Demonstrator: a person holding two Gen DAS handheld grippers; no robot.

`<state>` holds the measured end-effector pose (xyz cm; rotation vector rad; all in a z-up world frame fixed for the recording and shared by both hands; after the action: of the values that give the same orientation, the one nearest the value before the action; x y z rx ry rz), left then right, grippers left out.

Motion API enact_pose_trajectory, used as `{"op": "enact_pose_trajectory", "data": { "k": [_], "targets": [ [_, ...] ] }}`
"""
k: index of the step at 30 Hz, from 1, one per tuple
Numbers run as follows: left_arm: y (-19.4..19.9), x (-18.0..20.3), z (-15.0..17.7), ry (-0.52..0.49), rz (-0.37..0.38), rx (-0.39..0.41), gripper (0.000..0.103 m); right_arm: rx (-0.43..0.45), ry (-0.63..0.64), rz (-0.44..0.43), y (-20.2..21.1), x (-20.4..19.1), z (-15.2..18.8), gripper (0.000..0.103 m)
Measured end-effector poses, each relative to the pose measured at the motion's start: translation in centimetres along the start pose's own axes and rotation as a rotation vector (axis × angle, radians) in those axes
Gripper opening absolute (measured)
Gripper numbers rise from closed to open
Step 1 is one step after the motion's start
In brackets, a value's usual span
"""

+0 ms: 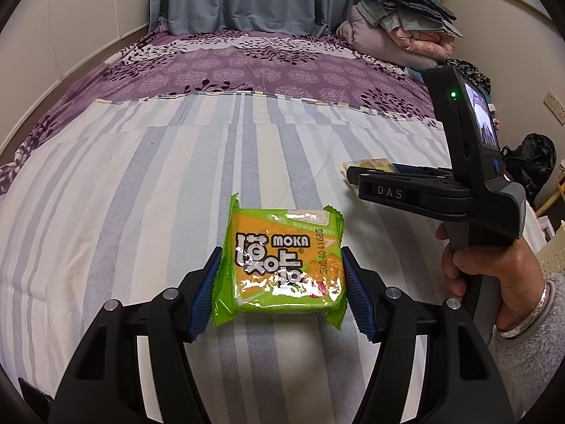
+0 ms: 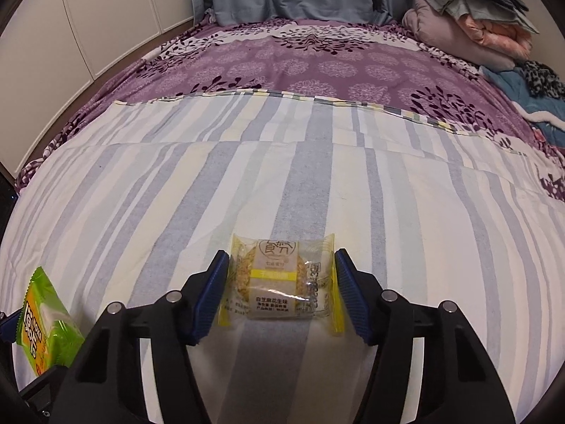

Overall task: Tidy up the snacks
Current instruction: 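Lift both packs and carry them toward the cream basket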

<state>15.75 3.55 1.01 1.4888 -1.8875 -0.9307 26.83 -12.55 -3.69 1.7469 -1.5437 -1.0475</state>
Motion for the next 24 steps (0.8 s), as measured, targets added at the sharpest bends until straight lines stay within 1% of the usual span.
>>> {"op": "enact_pose_trajectory", "data": {
  "k": [3, 7, 13, 24],
  "targets": [
    [0.1, 0.1, 0.1, 0.002, -0.001, 0.0, 0.066, 0.006, 0.013, 0.0, 0.2, 0.0, 0.2, 0.056],
    [0.4, 0.1, 0.0, 0.005, -0.001, 0.005, 0.066, 0.001, 0.0, -0.017, 1.0, 0.2, 0.6, 0.053],
    [1.0, 0.1, -0.1, 0.004, 0.003, 0.016, 0.066, 0.007, -0.024, -0.039, 3.1, 1.0, 1.9, 0.053],
    [3.7, 1.6, -0.4, -0.018, 0.013, 0.058, 0.066, 0.053, -0.092, -0.06, 8.9, 3.2, 4.6, 0.053]
  ]
}}
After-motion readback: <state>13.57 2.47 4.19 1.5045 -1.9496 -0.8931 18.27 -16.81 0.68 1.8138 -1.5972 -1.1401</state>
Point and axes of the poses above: each gripper's, at about its wrist camera, not at the fingertips, and y roughly against the way its jaws point, x to its right, z to its underside, the point moved 3 cm from there along -y, roughly the way its jaws point, and after that the axes turned 13 degrees about -y, right-handed, at the moved point
